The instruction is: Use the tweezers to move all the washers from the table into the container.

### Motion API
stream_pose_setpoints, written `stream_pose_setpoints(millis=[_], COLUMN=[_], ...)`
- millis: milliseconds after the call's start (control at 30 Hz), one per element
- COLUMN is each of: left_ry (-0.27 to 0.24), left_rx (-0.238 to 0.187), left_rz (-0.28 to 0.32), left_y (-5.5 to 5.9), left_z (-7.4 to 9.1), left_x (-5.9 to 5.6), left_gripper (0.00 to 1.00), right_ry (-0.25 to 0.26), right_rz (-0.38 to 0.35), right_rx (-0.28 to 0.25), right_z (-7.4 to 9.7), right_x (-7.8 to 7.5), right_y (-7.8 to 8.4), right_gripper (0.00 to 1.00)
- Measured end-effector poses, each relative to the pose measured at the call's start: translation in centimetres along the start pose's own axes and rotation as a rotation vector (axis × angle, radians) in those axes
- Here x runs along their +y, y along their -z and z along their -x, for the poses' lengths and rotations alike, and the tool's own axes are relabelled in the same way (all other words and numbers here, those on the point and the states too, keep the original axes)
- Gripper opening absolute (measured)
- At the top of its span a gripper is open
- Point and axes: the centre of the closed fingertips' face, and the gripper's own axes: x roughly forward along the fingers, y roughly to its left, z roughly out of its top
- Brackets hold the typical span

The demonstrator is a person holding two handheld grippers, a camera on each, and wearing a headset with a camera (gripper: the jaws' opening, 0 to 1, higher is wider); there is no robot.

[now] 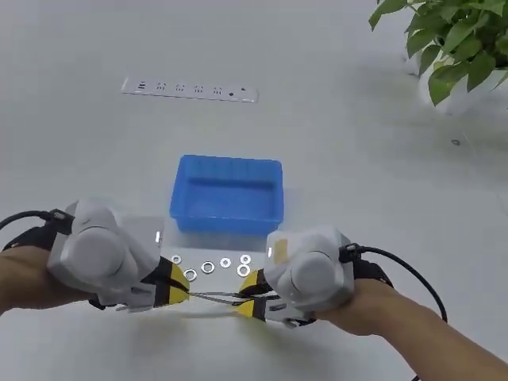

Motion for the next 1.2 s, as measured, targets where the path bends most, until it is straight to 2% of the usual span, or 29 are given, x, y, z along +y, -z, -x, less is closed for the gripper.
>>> stream_pose_setpoints(millis=[300,533,800,1200], left_ry=[-0.009,-0.012,-0.014,-0.006], left_rx=[-0.036,-0.065,-0.097,-0.123], left_rz=[-0.023,-0.043,-0.059,-0.073], left_y=[-1.8,-3.5,-5.0,-6.3], left_z=[1.1,2.3,2.9,2.9], left_x=[0.1,0.2,0.2,0.0], left_gripper=[0.05,0.05,0.05,0.05], right_ry=[0.010,0.021,0.027,0.031], right_rz=[0.034,0.051,0.055,0.044], right_rx=[-0.004,-0.026,-0.056,-0.084], right_z=[0.4,0.7,0.7,0.6], right_x=[0.0,-0.1,-0.1,0.1], right_y=[-0.3,-1.1,-1.7,-2.1], right_gripper=[0.11,0.10,0.10,0.10])
